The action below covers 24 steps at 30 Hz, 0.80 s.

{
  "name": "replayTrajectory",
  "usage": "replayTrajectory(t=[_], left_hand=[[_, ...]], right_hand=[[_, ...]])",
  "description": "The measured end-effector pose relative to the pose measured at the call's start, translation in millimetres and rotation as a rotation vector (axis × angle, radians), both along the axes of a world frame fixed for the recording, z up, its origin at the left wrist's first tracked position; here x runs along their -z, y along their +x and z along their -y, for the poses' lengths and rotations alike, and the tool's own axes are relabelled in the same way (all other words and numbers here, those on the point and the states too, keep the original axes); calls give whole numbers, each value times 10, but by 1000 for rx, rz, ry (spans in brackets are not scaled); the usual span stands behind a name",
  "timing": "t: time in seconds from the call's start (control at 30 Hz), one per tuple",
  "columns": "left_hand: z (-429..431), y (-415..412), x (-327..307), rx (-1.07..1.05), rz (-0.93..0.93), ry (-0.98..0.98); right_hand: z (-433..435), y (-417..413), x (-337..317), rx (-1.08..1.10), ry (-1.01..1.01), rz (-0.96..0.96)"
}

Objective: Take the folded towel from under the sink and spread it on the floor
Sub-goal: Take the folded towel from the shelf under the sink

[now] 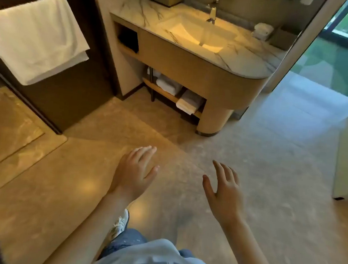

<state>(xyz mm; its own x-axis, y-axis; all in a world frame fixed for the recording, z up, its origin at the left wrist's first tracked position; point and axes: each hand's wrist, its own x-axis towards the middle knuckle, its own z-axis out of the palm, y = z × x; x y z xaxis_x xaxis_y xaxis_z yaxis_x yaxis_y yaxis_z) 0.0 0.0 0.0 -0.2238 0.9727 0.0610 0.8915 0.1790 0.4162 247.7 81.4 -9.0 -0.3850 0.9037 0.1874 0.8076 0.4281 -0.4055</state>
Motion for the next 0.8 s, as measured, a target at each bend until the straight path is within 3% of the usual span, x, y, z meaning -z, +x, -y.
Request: replayTrajectory(t=[0.5, 0.8], left_hand=[[-284, -2896, 195, -19, 3, -23], [-1167, -3280, 252, 81, 59, -65]], right_hand=[[-196, -2660, 237, 40, -55, -2], [-875, -3074, 272, 129, -19, 13]])
